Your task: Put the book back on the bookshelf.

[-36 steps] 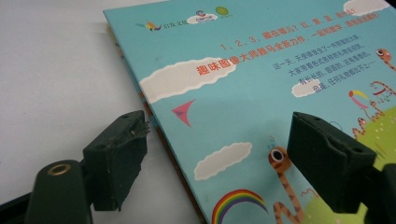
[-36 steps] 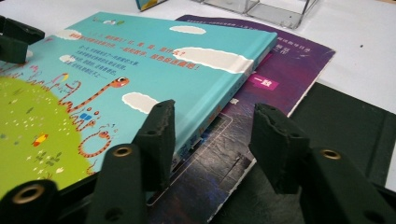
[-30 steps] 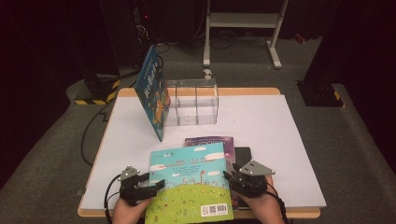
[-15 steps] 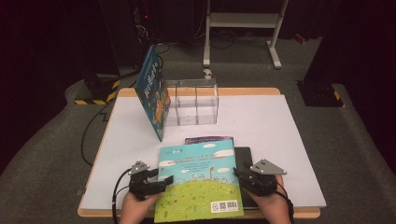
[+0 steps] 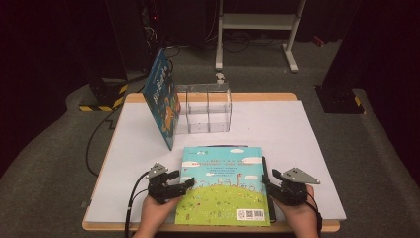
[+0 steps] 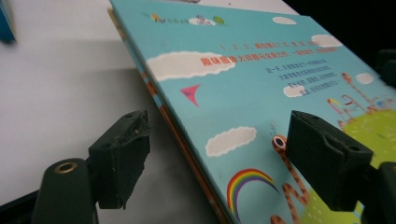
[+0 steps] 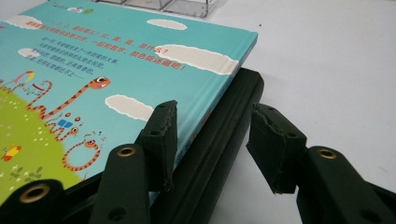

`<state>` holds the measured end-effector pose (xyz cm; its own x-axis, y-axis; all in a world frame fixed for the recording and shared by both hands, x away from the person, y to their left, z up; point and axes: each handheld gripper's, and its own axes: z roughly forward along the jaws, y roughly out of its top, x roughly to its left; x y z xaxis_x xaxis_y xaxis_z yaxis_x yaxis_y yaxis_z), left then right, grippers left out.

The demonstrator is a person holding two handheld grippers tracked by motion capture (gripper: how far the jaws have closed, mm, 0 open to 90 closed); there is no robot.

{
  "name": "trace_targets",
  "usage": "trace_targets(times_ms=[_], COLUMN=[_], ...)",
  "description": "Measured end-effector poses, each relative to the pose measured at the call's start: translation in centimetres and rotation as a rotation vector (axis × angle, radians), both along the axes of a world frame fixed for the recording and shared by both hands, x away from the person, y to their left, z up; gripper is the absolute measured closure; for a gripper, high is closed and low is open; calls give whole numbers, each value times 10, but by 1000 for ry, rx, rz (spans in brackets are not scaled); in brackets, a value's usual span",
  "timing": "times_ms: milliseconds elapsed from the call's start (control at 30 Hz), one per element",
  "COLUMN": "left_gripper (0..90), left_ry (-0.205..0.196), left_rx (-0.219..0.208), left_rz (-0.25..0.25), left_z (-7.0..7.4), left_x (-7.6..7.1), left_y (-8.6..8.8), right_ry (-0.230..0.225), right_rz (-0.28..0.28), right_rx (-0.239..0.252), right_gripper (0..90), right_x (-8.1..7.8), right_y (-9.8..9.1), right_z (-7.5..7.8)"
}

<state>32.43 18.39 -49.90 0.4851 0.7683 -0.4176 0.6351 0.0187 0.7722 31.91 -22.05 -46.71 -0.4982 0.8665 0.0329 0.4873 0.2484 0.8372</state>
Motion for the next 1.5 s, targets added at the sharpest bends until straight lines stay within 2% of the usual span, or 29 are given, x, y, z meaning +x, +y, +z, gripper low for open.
trace_targets(times_ms=[67, 133, 200, 300, 433, 467, 700, 833, 933, 1000, 1067, 1133, 1233, 1333, 1367, 1500], left_gripper=[251, 224, 215, 215, 217, 217, 218, 219, 219, 218, 215, 215, 216, 216, 216, 217], left_ry=[15, 16, 18, 9, 1, -2, -18, -2, -3, -6, -17, -33, -34, -19, -11, 4], left_rx=[-20, 0, 2, 0, 4, 8, 19, -18, -24, -27, -20, 0, 8, 9, 1, -21], left_rz=[-37, -40, -46, -47, -67, -73, -117, -134, -133, -126, -123, -127, -140, -148, -148, -145], left_z=[-1, 0, 0, 0, 1, 2, 5, 3, 2, 1, 1, 2, 2, 2, 1, -1], left_x=[2, 3, 3, 3, 5, 6, 23, 34, 37, 35, 33, 29, 27, 29, 31, 40], left_y=[-2, -7, -7, -7, -16, -18, -31, -32, -32, -32, -31, -28, -26, -26, -27, -28], right_ry=[3, 14, 35, 99, 160, 148, 162, 148, 150, 161, 180, 207, 269, 288, 300, 299], right_rz=[-3, -9, -7, 54, 75, 59, -16, -43, -42, -44, -45, -26, 13, 0, -1, -5], right_rx=[15, 30, 59, 136, 190, 181, 174, 145, 122, 129, 160, 208, 290, 266, 259, 239], right_gripper=[513, 508, 472, 370, 290, 286, 278, 317, 320, 318, 287, 223, 216, 221, 222, 226], right_x=[0, 0, 0, 0, 5, 6, 19, 34, 45, 48, 45, 40, 31, 33, 36, 53], right_y=[-1, -1, -2, 0, 6, 6, -3, -3, -1, -2, -3, -5, -5, -1, 0, 1], right_z=[0, 0, 0, -3, -9, -9, -8, -5, -3, -3, -4, -10, -16, -11, -10, -6])
